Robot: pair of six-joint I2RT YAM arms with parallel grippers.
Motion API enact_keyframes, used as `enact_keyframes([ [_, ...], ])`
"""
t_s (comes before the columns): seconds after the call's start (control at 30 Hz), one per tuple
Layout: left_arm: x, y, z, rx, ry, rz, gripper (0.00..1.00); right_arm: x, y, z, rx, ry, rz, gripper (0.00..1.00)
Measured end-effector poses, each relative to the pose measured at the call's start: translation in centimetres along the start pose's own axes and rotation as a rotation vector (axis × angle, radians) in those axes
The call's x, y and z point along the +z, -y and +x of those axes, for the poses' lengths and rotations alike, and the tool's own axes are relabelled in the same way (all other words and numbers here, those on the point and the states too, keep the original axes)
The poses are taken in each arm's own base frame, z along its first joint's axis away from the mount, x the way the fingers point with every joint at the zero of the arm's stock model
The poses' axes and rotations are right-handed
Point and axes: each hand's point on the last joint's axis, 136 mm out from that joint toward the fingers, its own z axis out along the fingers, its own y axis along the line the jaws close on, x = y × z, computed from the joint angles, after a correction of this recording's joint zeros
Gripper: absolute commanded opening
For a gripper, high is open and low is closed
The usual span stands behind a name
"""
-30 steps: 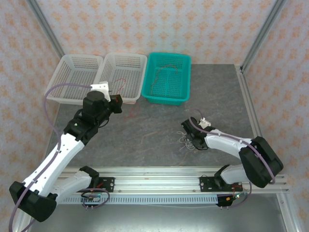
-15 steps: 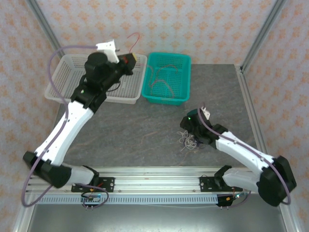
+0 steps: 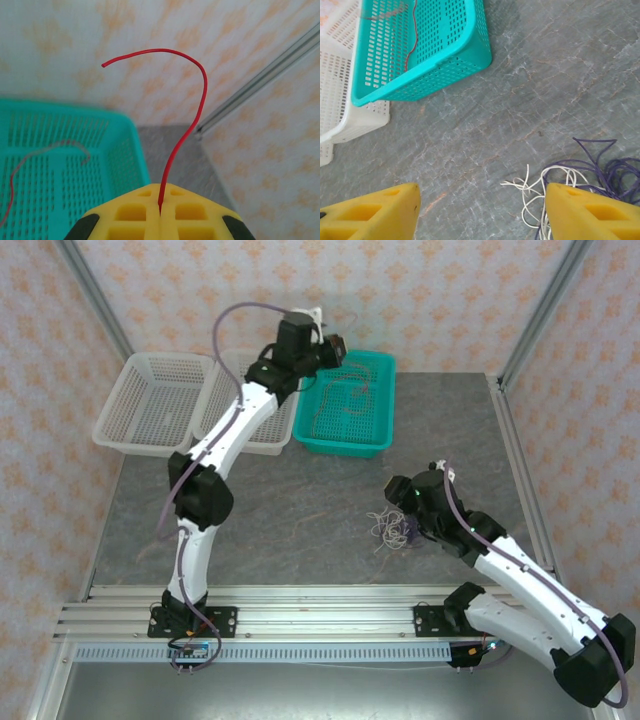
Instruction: Untangle the cables
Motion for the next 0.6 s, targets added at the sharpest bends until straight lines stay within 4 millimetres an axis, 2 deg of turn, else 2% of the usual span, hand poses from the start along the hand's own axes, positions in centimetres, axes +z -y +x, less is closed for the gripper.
enact_keyframes([
  [0.07, 1.7, -1.6, 3.3, -0.022, -0.087, -0.055, 0.00, 0.1, 0.4, 0.3, 0.002, -0.006, 0.008, 0.67],
  [0.13, 2.8, -3.0, 5.6, -0.028, -0.142, -0.111, 0.01, 0.1, 0.6, 0.5, 0.003, -0.010, 0.014, 0.67],
  [0.23, 4.2, -4.7, 7.7, -0.033, -0.191, -0.157, 0.22, 0.1, 0.7, 0.5, 0.003, -0.011, 0.015, 0.67],
  [0.33, 5.7, -5.9, 8.3, -0.041, -0.200, -0.176, 0.48, 0.1, 0.7, 0.5, 0.006, -0.012, 0.015, 0.67],
  [0.43, 6.6, -6.5, 7.8, -0.034, -0.185, -0.187, 0.66, 0.1, 0.8, 0.6, 0.006, -0.014, 0.019, 0.67],
  [0.5, 6.5, -6.6, 7.3, -0.021, -0.173, -0.195, 0.74, 0.0, 0.9, 0.6, 0.008, -0.017, 0.025, 0.70],
  [0.6, 5.3, -6.0, 5.9, 0.015, -0.158, -0.203, 0.76, -0.2, 1.8, 0.6, 0.025, -0.008, 0.061, 0.72],
])
